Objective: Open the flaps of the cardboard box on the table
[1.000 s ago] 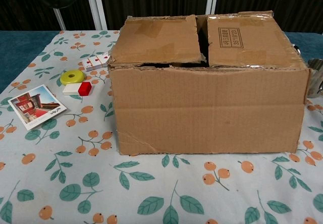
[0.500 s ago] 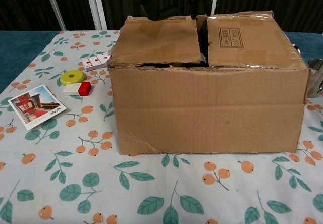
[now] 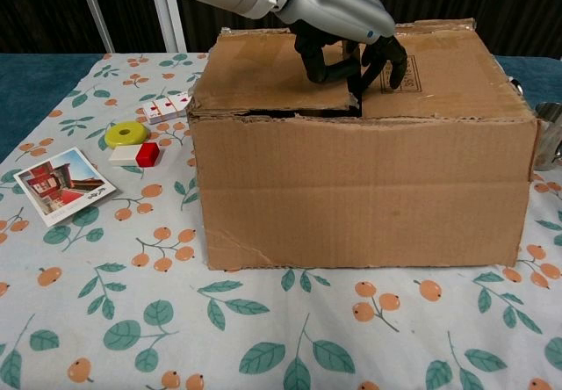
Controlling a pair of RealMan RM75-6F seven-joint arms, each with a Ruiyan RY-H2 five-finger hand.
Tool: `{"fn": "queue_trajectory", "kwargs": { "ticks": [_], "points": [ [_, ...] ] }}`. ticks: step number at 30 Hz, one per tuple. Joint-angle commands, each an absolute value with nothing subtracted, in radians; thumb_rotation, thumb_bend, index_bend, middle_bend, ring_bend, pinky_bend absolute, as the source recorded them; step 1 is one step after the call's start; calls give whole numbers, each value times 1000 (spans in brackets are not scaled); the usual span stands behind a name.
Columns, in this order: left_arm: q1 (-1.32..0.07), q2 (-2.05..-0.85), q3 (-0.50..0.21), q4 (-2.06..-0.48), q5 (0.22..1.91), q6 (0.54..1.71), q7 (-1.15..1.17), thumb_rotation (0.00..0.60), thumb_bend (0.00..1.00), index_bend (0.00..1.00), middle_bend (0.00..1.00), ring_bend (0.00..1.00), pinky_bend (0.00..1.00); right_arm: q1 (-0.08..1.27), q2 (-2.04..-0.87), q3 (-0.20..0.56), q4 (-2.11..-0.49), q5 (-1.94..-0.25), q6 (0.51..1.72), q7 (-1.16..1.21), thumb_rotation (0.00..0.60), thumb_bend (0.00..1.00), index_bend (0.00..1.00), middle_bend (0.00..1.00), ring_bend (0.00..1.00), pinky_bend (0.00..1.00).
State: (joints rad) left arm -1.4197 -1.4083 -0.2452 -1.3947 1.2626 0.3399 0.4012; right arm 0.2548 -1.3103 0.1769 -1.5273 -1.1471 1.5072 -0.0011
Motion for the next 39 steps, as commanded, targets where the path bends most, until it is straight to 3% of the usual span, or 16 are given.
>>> {"fn": "queue_trajectory", "kwargs": {
  "ticks": [1,9,17,32,39],
  "points": [
    [-1430,-1415,-232,-1383,1264,342,392,600,792,227,363,261,307,250,-1312,183,-1527,-1150,1502,-2,600,470,0,0,0,232],
    [-1454,-1413,-205,-1374,1267,351,382,600,991,337,548,390,397,241,-1314,196,-1523,-1170,1490,1,600,490,0,0,0,232],
    [-1479,-1397,-194,-1380,1259,369,381,600,1000,431,659,478,465,231,-1317,213,-1521,-1177,1484,-1,600,515,0,0,0,232],
    [-1500,-1279,-186,-1475,1236,386,386,600,1000,443,675,493,474,219,-1321,230,-1524,-1185,1471,0,600,532,0,0,0,232],
    [-1487,-1116,-175,-1615,1225,405,401,600,1000,444,676,493,474,214,-1326,232,-1529,-1196,1465,-7,600,535,0,0,0,232]
  ]
}}
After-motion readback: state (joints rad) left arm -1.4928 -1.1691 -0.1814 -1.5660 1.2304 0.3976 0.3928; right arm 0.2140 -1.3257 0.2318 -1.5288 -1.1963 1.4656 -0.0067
